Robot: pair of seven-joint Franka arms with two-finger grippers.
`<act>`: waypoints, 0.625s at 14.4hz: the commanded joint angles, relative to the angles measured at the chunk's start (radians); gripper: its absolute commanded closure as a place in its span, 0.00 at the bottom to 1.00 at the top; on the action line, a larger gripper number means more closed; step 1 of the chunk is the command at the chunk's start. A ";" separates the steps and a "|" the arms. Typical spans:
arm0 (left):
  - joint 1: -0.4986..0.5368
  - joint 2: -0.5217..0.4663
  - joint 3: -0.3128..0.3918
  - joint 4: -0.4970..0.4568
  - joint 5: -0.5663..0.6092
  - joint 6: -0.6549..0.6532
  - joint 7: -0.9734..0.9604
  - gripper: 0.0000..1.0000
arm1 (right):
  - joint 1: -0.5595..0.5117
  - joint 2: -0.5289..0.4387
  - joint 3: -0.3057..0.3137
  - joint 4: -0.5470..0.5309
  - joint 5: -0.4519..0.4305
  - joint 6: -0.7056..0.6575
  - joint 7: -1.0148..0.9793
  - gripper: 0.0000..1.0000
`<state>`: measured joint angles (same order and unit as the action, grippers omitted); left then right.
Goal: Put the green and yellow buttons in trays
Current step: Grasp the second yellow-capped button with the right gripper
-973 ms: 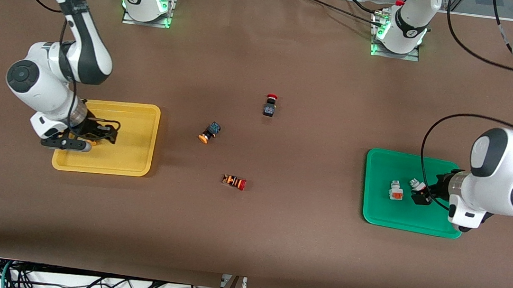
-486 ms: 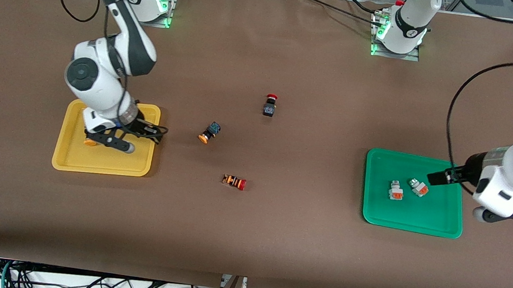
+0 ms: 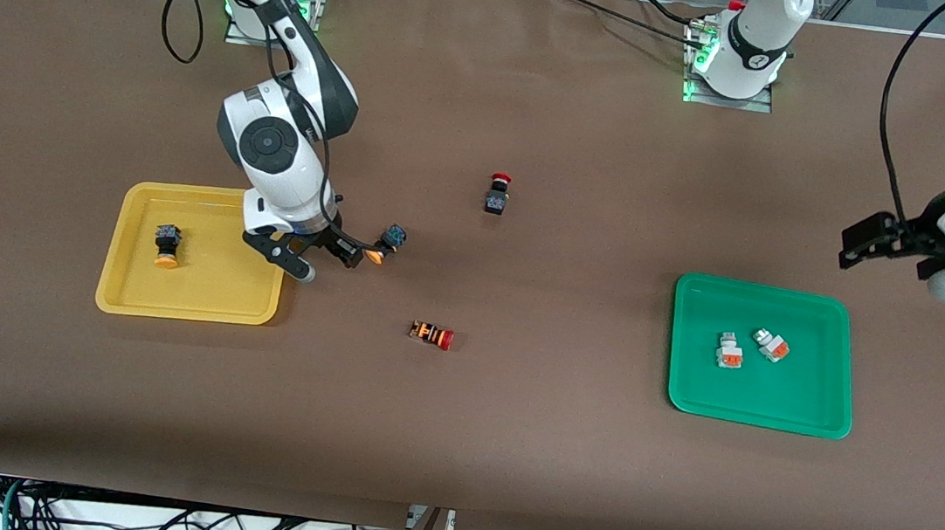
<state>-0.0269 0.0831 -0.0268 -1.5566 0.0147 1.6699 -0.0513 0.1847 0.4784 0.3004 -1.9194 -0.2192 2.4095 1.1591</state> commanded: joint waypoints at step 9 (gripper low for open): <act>-0.033 -0.068 0.019 -0.106 -0.018 -0.009 0.022 0.00 | 0.104 0.100 -0.020 0.120 -0.040 -0.017 0.381 0.27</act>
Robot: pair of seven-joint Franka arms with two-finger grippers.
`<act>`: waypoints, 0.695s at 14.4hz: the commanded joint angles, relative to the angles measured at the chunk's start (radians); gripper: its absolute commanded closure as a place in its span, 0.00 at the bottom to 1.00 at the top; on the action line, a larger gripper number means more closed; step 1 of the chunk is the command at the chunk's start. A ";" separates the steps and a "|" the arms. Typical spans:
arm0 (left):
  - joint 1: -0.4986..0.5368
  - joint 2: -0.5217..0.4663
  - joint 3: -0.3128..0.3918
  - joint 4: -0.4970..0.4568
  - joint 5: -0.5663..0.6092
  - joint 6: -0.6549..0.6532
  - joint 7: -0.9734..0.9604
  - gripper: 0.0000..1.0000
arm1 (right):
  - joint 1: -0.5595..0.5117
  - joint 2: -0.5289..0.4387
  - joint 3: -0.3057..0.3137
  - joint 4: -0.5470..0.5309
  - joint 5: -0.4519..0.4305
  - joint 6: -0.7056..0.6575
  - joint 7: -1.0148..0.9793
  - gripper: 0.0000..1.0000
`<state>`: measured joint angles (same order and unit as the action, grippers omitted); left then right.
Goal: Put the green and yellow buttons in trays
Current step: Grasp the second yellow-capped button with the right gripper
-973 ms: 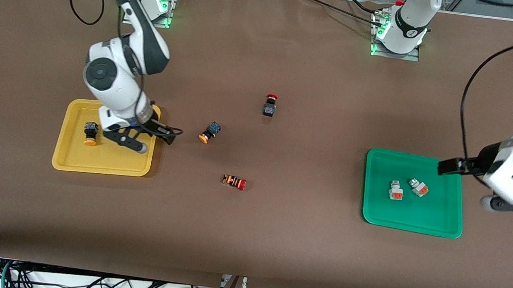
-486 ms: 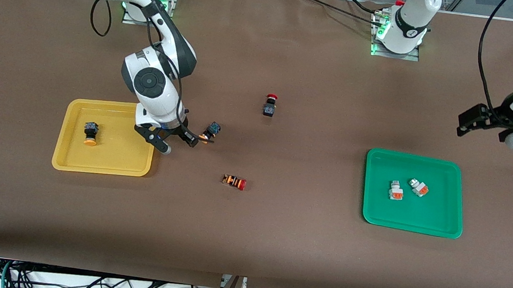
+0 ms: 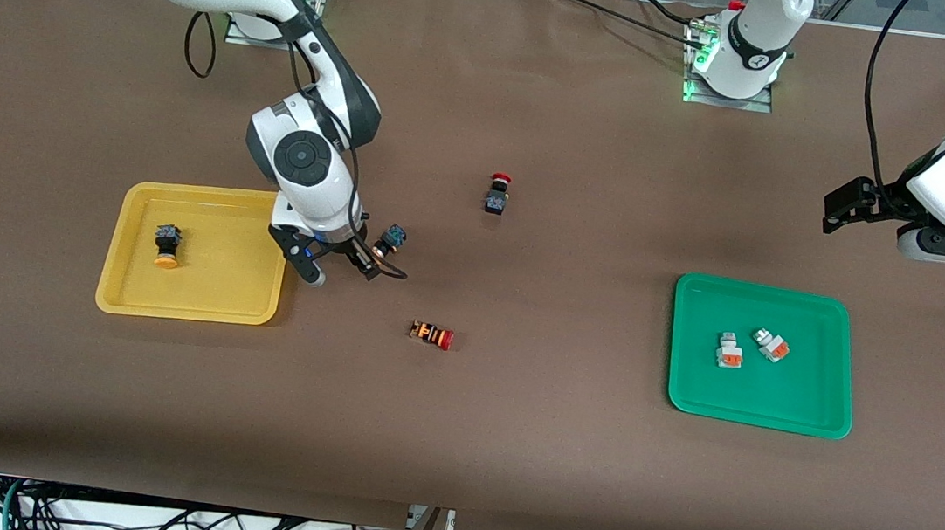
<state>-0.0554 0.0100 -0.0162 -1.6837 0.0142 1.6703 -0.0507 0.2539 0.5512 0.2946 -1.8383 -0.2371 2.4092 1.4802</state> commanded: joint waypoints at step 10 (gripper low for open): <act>-0.008 0.042 0.009 0.076 -0.011 -0.037 0.028 0.00 | 0.051 0.070 -0.012 0.043 -0.021 -0.012 0.167 0.16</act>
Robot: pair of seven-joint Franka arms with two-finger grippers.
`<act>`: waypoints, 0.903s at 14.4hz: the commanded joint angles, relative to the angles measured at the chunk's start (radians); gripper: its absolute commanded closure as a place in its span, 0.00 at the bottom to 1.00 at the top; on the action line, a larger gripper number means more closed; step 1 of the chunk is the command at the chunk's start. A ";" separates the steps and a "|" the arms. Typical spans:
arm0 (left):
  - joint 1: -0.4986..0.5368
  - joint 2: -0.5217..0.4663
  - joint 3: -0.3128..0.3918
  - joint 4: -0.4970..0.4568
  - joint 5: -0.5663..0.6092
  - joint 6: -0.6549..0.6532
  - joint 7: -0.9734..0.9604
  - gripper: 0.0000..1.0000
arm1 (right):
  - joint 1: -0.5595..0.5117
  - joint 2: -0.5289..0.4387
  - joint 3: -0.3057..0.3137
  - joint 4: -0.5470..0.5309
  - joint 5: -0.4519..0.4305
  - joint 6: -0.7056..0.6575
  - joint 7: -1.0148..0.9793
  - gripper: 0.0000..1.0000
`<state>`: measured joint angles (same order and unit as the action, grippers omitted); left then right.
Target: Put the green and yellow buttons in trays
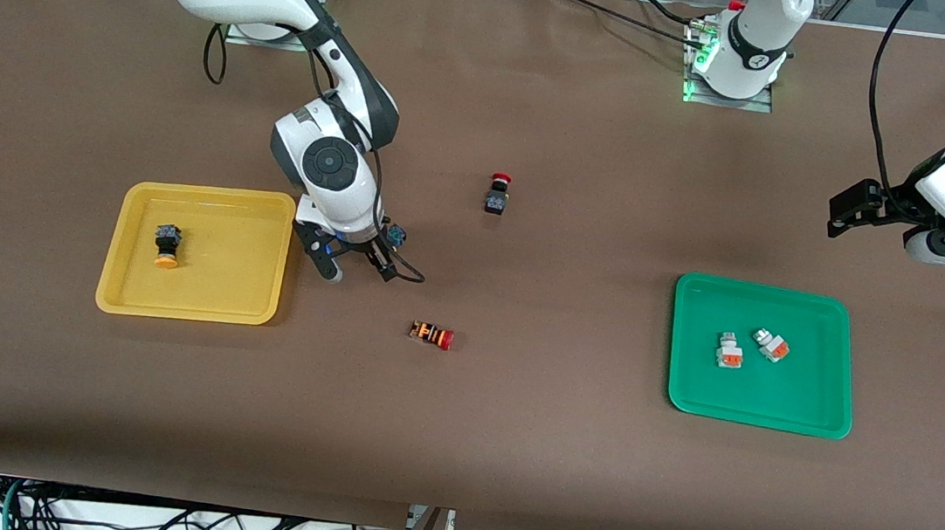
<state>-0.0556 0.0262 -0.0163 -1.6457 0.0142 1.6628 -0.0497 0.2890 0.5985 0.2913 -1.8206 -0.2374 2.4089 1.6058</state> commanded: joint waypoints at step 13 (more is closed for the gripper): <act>-0.003 0.031 0.009 0.041 -0.002 -0.029 0.034 0.00 | 0.019 0.079 -0.009 0.026 -0.013 0.033 0.121 0.23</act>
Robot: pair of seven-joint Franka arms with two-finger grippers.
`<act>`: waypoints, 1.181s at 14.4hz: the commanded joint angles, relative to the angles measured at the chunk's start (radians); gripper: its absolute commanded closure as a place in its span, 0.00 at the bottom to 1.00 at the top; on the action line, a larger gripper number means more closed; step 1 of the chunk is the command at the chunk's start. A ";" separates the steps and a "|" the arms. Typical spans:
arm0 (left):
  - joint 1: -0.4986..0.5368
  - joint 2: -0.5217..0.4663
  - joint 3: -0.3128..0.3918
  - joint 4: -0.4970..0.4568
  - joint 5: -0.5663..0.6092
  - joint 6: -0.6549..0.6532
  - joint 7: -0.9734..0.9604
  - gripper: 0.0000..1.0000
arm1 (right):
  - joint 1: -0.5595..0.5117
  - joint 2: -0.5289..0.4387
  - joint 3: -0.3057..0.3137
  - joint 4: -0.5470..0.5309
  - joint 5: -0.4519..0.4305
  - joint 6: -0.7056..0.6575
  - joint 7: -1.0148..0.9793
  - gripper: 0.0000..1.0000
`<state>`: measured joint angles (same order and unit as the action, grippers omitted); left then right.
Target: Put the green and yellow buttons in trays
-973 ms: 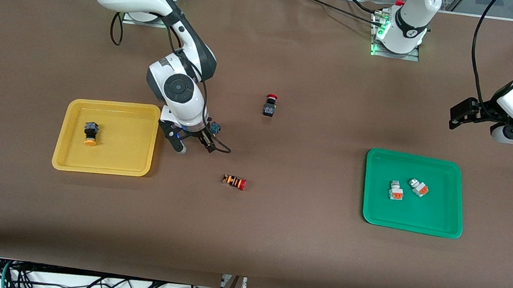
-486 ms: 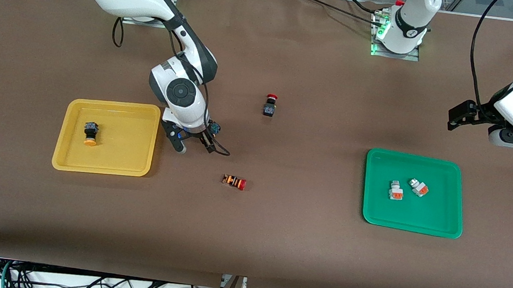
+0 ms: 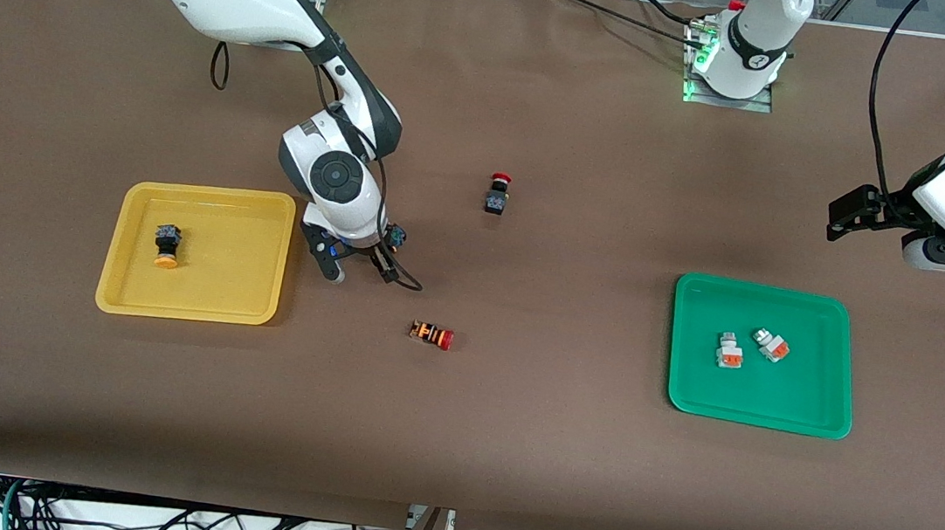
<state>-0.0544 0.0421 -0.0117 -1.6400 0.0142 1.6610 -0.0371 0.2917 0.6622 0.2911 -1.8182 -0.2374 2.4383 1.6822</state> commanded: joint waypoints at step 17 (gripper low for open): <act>-0.007 0.015 0.002 0.035 -0.002 -0.027 0.020 0.00 | -0.236 -0.116 -0.023 0.172 0.012 -0.372 -0.793 1.00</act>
<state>-0.0557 0.0430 -0.0135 -1.6388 0.0142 1.6608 -0.0352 0.1476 0.5831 0.2586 -1.6239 -0.2435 2.1041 1.0680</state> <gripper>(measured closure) 0.000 0.559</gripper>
